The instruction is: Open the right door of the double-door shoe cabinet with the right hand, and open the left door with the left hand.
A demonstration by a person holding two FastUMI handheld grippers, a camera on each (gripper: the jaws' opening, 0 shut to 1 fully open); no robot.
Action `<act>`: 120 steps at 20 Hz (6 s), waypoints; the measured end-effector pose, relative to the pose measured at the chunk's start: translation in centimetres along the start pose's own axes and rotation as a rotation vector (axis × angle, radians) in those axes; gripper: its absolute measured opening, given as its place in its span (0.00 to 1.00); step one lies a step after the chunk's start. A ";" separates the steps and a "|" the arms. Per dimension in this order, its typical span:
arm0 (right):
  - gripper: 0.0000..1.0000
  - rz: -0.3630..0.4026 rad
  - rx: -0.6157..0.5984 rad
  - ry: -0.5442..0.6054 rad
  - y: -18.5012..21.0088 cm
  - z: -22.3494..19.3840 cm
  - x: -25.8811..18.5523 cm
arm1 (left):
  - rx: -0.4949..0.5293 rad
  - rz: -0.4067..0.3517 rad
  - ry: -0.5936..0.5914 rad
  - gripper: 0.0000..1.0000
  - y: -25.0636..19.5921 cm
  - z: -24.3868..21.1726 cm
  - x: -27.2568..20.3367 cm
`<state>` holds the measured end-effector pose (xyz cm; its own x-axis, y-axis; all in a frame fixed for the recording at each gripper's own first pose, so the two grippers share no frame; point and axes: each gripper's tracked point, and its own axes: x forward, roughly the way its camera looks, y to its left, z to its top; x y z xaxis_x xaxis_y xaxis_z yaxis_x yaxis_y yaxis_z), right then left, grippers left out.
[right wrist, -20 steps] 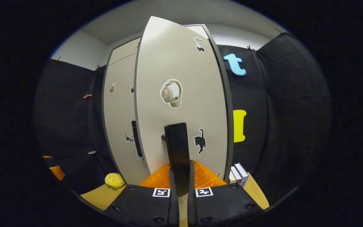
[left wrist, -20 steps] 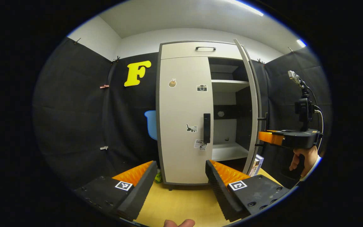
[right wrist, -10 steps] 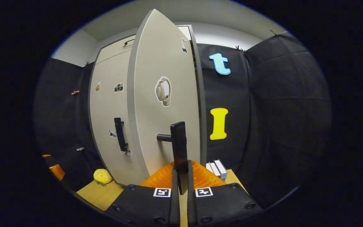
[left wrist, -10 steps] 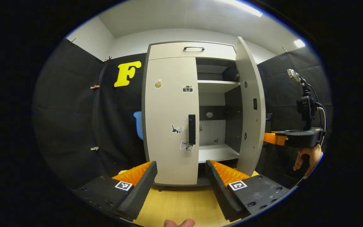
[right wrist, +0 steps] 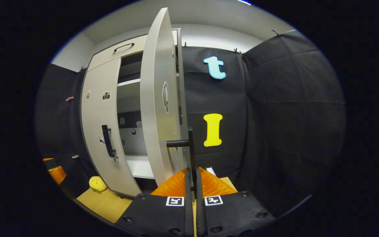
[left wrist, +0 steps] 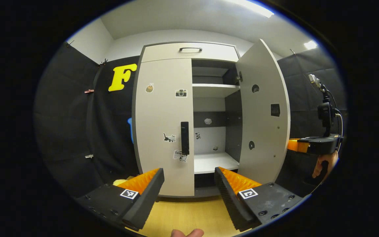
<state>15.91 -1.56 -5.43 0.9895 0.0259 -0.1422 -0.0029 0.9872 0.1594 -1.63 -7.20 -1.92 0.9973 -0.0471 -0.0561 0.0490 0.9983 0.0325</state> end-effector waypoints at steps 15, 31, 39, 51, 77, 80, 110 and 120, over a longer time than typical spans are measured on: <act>0.27 0.055 0.015 -0.040 -0.2 1.3 -2.1 | 0.008 -0.006 -0.029 0.95 -1.1 3.1 10.1; 0.95 -0.049 -0.011 -0.055 -5.3 1.3 -3.3 | 0.046 0.058 -0.036 0.81 1.8 2.5 23.6; 0.95 -0.081 -0.058 -0.097 -6.8 2.3 -3.0 | 0.027 0.106 -0.012 0.55 3.4 1.5 27.1; 0.95 -0.102 -0.045 -0.107 -7.0 2.7 -4.3 | -0.006 0.122 0.013 0.35 3.5 0.6 28.0; 0.96 -0.050 0.031 -0.138 2.9 2.0 -6.8 | -0.102 -0.046 0.049 0.15 14.2 -0.1 9.8; 0.96 -0.036 0.032 -0.132 4.4 1.7 -7.0 | -0.097 -0.043 0.057 0.15 15.7 -0.1 9.0; 0.96 0.043 -0.032 -0.097 8.5 -0.1 -5.0 | -0.138 -0.017 0.036 0.06 27.0 -1.1 7.8; 0.96 0.044 -0.039 -0.092 8.0 -0.2 -5.5 | -0.112 0.010 0.010 0.07 26.9 -0.1 6.0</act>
<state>10.41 6.25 -3.61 0.9974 0.0567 -0.0456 -0.0506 0.9909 0.1249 5.69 19.34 -1.54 0.9971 -0.0375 -0.0659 0.0323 0.9964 -0.0785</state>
